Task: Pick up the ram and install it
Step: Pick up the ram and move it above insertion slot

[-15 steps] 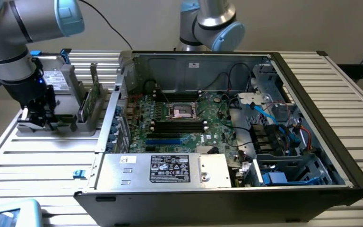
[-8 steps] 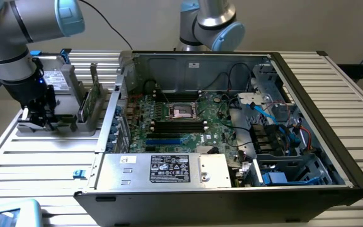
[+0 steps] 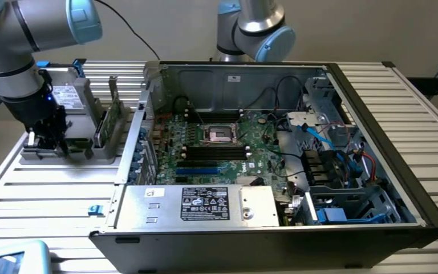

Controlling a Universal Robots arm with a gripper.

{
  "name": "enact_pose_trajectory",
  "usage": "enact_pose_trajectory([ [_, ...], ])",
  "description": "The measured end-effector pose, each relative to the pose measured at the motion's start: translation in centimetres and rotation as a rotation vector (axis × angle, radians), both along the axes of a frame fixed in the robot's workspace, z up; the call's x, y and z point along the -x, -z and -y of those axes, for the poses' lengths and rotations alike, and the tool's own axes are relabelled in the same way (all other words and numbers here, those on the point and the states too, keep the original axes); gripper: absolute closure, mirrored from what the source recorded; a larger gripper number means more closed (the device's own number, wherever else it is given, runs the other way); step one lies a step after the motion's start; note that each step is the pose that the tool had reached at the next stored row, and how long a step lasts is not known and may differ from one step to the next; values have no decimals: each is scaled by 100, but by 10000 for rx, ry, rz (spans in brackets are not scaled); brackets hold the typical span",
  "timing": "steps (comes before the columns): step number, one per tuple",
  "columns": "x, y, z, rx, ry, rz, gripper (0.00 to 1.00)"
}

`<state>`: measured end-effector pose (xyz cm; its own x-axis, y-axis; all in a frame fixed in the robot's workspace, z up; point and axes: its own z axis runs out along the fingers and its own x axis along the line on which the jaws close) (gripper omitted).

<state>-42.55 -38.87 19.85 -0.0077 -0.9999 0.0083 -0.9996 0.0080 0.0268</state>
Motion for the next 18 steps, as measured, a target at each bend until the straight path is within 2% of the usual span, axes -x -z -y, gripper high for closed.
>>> enact_pose_trajectory([
  [5, 0, -22, 8, 0, 0, 1, 87],
  [9, 0, -84, 9, 0, 1, 12, 87],
  [14, 0, -198, 9, 0, 0, 51, 87],
  [18, 0, -347, 9, 0, -1, 72, 87],
])
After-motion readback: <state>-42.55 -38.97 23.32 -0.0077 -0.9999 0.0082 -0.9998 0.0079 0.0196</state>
